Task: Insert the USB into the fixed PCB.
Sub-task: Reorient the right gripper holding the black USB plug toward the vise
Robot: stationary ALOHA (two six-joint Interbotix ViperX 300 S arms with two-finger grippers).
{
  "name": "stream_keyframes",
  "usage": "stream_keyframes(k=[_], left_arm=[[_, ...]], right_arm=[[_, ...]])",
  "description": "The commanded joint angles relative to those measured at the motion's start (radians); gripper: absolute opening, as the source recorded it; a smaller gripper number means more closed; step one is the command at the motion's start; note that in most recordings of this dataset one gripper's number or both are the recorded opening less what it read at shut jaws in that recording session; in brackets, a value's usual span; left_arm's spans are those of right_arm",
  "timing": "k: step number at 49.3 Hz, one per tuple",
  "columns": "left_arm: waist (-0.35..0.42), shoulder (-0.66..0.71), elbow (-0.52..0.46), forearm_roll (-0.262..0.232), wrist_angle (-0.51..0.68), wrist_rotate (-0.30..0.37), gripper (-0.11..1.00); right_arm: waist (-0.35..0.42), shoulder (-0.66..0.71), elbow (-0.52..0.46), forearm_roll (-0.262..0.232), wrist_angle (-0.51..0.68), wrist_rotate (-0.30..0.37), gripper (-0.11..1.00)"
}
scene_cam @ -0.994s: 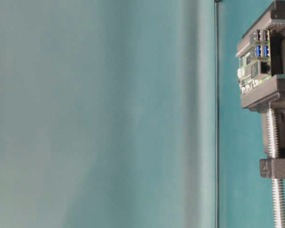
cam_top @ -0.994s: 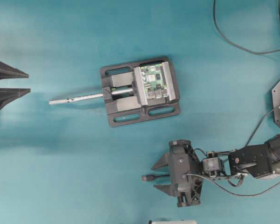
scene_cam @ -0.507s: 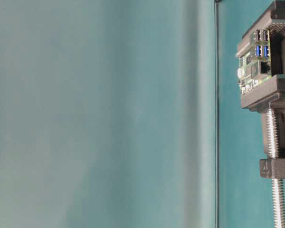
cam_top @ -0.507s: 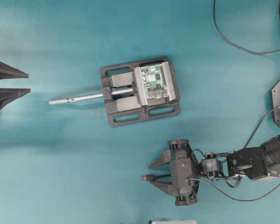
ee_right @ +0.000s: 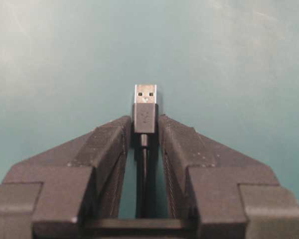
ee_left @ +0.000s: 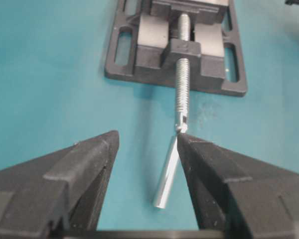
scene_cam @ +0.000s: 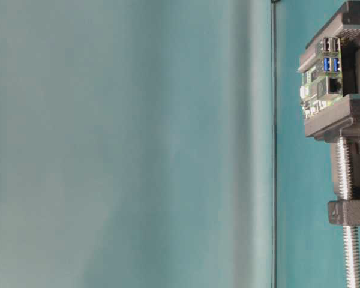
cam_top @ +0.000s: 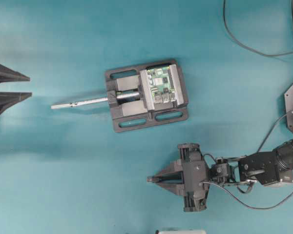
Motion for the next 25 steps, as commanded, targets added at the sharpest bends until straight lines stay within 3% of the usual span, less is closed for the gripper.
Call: stream_keyframes(k=[1, 13, 25], left_arm=[[0.018, 0.012, 0.005, 0.005, -0.031, 0.006, 0.72], [0.041, 0.006, 0.049, 0.003, -0.104, -0.009, 0.72], [0.040, 0.000, 0.051, 0.003, -0.103, -0.009, 0.72]], right_arm=[[0.003, -0.025, -0.003, 0.000, -0.005, -0.003, 0.30], [0.003, -0.026, -0.003, 0.000, -0.005, -0.003, 0.21], [0.003, -0.026, 0.005, 0.003, -0.043, -0.002, 0.21]])
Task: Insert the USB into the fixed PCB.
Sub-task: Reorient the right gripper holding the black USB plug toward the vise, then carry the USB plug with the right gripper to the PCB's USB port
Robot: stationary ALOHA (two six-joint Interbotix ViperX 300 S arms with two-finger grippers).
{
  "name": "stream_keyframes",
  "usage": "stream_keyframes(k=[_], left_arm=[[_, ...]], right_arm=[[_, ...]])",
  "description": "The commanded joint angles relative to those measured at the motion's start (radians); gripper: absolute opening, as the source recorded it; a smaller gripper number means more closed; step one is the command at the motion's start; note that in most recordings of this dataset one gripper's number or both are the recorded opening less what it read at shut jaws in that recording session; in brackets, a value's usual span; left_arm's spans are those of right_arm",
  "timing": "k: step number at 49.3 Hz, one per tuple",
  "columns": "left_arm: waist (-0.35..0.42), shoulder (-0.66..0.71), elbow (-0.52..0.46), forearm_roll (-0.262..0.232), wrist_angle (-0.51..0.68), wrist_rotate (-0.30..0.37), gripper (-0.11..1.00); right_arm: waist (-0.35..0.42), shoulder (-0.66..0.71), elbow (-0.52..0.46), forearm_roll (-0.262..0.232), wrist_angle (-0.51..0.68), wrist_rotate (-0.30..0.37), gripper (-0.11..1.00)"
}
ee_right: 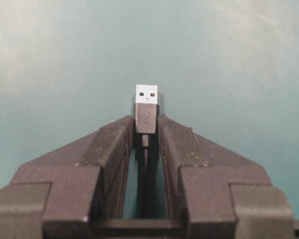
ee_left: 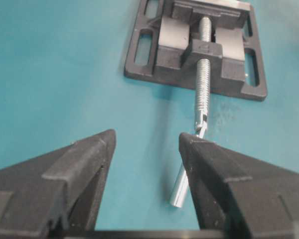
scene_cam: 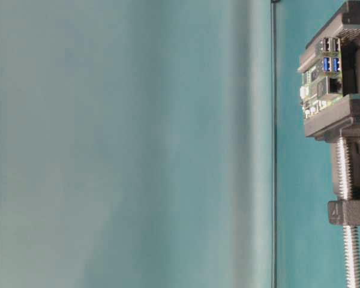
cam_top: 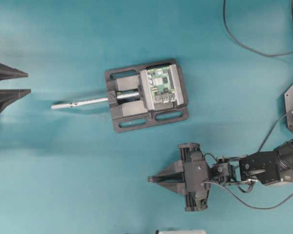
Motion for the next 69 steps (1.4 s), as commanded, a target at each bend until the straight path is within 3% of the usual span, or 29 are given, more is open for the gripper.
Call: stream_keyframes(k=[1, 7, 15, 20, 25, 34, 38, 42, 48, 54, 64, 69], left_arm=[[0.003, 0.006, -0.011, 0.003, -0.009, -0.006, 0.72], [0.003, 0.006, -0.011, 0.003, -0.009, -0.006, 0.72], [0.003, 0.006, -0.011, 0.003, -0.009, -0.006, 0.72], [0.003, 0.006, -0.011, 0.003, -0.009, -0.006, 0.72], [0.003, 0.006, -0.011, 0.003, -0.009, -0.006, 0.72], [0.003, 0.006, -0.011, 0.003, -0.009, -0.006, 0.72], [0.003, 0.006, -0.011, 0.003, -0.009, -0.006, 0.72], [0.003, 0.006, -0.011, 0.003, -0.009, -0.006, 0.72], [0.003, 0.006, -0.011, 0.003, -0.009, -0.006, 0.72], [0.003, 0.006, -0.011, 0.003, -0.009, -0.006, 0.72], [0.003, 0.005, -0.009, 0.003, -0.009, -0.006, 0.72], [0.003, 0.006, -0.009, 0.003, -0.009, -0.006, 0.72]], right_arm=[[0.003, -0.028, -0.003, 0.003, -0.028, 0.002, 0.21], [0.002, -0.049, -0.002, 0.048, -0.051, -0.003, 0.21], [0.006, -0.121, 0.037, 0.196, -0.091, -0.101, 0.21], [0.026, -0.183, 0.055, 0.360, -0.193, -0.253, 0.21], [0.052, -0.216, 0.040, 0.574, -0.275, -0.422, 0.21], [0.115, -0.201, -0.072, 0.930, -0.437, -0.704, 0.21], [0.138, -0.161, -0.141, 1.071, -0.558, -0.799, 0.21], [0.150, -0.115, -0.199, 1.166, -0.669, -0.836, 0.21], [0.156, -0.046, -0.275, 1.262, -0.805, -0.828, 0.21], [0.155, 0.012, -0.347, 1.321, -0.925, -0.804, 0.21], [0.141, 0.066, -0.391, 1.365, -0.979, -0.689, 0.21], [0.130, 0.078, -0.411, 1.365, -0.974, -0.637, 0.21]])
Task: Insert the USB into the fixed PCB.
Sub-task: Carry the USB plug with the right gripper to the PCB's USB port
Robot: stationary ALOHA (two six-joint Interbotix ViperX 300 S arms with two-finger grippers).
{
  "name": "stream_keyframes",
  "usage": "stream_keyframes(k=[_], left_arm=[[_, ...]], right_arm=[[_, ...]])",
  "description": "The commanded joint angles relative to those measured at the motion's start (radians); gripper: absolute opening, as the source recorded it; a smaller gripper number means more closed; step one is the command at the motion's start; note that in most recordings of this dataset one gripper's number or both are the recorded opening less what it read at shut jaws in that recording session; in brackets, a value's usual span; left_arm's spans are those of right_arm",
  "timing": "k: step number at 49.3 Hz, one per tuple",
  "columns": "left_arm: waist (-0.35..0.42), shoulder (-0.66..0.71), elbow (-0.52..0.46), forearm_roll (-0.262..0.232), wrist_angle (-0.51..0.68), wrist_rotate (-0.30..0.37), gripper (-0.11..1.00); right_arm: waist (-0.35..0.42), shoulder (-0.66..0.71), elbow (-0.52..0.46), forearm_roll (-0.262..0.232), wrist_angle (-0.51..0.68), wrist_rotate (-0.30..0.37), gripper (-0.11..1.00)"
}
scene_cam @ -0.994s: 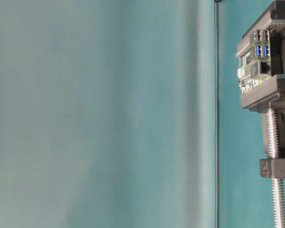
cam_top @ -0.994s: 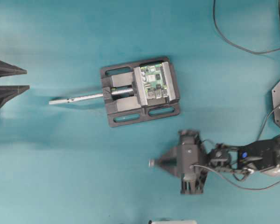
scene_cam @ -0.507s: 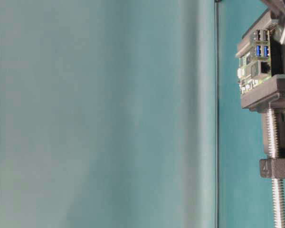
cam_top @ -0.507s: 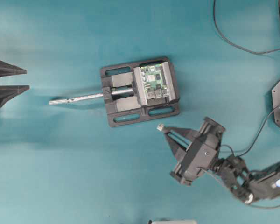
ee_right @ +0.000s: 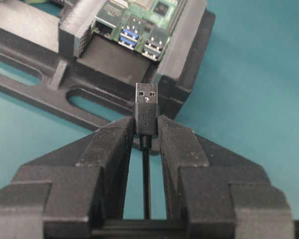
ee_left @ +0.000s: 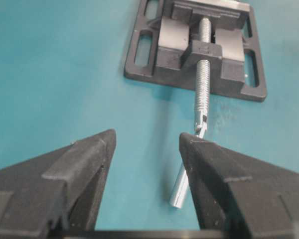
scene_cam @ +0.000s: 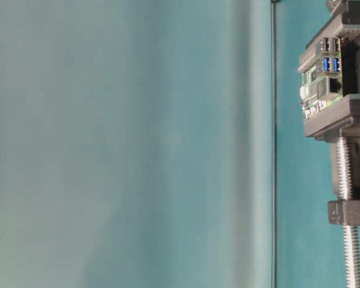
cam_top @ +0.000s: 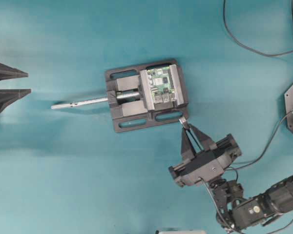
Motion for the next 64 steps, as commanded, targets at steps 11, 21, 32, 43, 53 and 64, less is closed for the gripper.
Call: stream_keyframes(k=[11, 21, 32, 43, 53, 64], left_arm=[[0.003, 0.008, -0.011, 0.005, -0.009, -0.006, 0.72], [0.003, 0.006, -0.011, 0.005, -0.008, -0.006, 0.72], [0.003, 0.006, -0.009, 0.005, -0.008, -0.006, 0.72], [0.003, 0.006, -0.011, 0.005, -0.009, -0.006, 0.72], [0.003, 0.006, -0.009, 0.005, -0.008, -0.006, 0.72], [0.003, 0.006, -0.011, 0.005, -0.009, -0.006, 0.72]], right_arm=[[-0.049, 0.021, -0.080, 0.011, -0.021, 0.061, 0.21], [-0.075, 0.034, -0.114, 0.035, -0.054, 0.054, 0.21], [-0.087, 0.049, -0.126, 0.049, -0.055, 0.054, 0.21], [-0.103, 0.054, -0.127, 0.054, -0.057, 0.055, 0.21], [-0.112, 0.055, -0.129, 0.055, -0.057, 0.057, 0.21], [-0.121, 0.058, -0.129, 0.055, -0.057, 0.057, 0.21]])
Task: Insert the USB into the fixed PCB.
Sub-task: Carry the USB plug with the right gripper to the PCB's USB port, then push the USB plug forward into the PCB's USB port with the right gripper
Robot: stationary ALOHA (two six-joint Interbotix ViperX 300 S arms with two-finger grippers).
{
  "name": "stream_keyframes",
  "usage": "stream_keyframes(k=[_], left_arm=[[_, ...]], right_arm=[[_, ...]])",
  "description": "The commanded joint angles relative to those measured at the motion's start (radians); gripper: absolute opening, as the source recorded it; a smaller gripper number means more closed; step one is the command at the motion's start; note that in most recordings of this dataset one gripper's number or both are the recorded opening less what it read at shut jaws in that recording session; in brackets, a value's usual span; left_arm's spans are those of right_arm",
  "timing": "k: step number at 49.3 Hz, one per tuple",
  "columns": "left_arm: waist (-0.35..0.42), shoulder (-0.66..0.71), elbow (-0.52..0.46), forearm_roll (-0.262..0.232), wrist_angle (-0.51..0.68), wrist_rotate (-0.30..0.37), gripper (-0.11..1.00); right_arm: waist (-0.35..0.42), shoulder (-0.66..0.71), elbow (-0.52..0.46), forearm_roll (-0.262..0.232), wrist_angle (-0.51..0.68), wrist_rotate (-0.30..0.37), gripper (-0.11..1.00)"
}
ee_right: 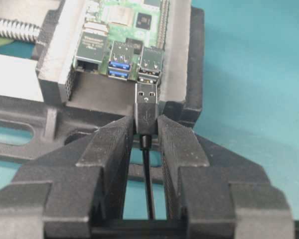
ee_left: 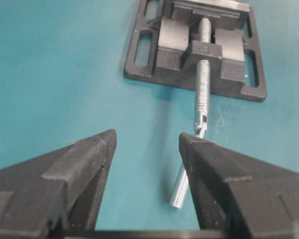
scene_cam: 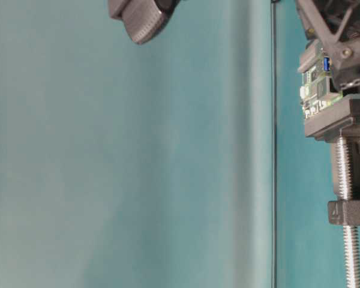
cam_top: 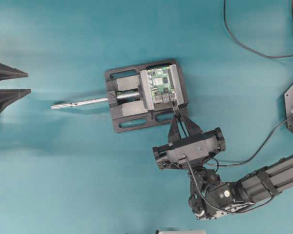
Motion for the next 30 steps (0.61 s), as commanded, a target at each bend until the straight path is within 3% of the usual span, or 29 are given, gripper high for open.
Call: stream_keyframes(k=[1, 30], left_arm=[[0.003, 0.009, -0.012, 0.003, -0.008, -0.006, 0.72], [0.003, 0.009, -0.012, 0.003, -0.009, -0.006, 0.72]], right_arm=[[-0.006, -0.012, -0.017, 0.000, -0.011, 0.002, 0.21], [-0.018, -0.005, -0.025, -0.002, -0.012, 0.008, 0.21]])
